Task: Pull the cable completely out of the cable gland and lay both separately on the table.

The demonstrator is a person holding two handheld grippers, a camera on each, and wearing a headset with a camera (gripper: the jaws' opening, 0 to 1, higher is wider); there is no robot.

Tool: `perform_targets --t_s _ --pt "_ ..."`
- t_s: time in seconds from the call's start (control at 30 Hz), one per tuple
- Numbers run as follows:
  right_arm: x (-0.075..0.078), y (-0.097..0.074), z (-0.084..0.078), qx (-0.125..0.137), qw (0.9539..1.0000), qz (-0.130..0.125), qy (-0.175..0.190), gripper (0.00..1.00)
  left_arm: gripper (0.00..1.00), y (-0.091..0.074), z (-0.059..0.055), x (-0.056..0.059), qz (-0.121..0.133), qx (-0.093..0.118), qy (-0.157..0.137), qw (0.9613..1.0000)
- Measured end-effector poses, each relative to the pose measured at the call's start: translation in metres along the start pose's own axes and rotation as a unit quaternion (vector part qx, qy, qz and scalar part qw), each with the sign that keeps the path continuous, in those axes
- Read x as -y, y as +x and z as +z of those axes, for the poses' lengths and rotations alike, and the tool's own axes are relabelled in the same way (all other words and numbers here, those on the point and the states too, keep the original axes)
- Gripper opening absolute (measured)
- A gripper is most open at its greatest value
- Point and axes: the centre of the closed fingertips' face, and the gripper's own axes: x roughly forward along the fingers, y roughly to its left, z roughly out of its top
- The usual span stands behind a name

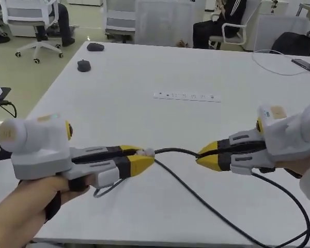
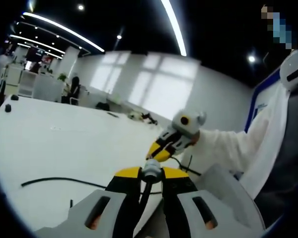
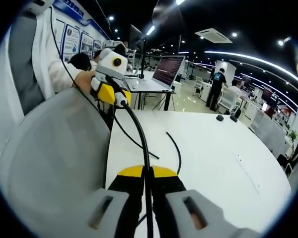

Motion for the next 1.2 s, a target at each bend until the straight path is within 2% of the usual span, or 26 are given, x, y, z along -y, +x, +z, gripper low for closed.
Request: perform_targets --t_s 0.13,0.23,0.63,0.77,0.93,1.2 --pt "0.008 -0.004 -0.016 -0.021 0.9995 -0.021 0.014 0.03 0.16 -0.001 0.001 -0.001 0.003 0.002 -0.001 1.0" --pt "0.016 -0.006 -0.029 -0.032 0.9975 -0.042 0.047 0.04 0.16 -0.001 0.002 -0.001 0.005 0.005 0.002 1.0" --pt "0.013 -0.005 -0.04 -0.052 0.9962 -0.049 0.051 0.08 0.16 0.0 0.0 0.002 0.001 0.002 0.004 1.0" --pt "0.012 -0.006 -0.032 -0.048 0.9968 -0.051 0.037 0.16 0.16 -0.001 0.002 0.003 -0.002 0.007 0.003 1.0" --pt "0.009 -0.005 -0.015 -0.033 0.9982 -0.048 0.015 0.17 0.16 -0.002 0.003 0.002 0.002 0.01 0.003 0.9999" --pt "-0.01 0.006 0.037 0.01 0.9984 -0.019 -0.052 0.21 0.16 -0.001 0.003 0.005 -0.002 0.009 0.01 0.9999"
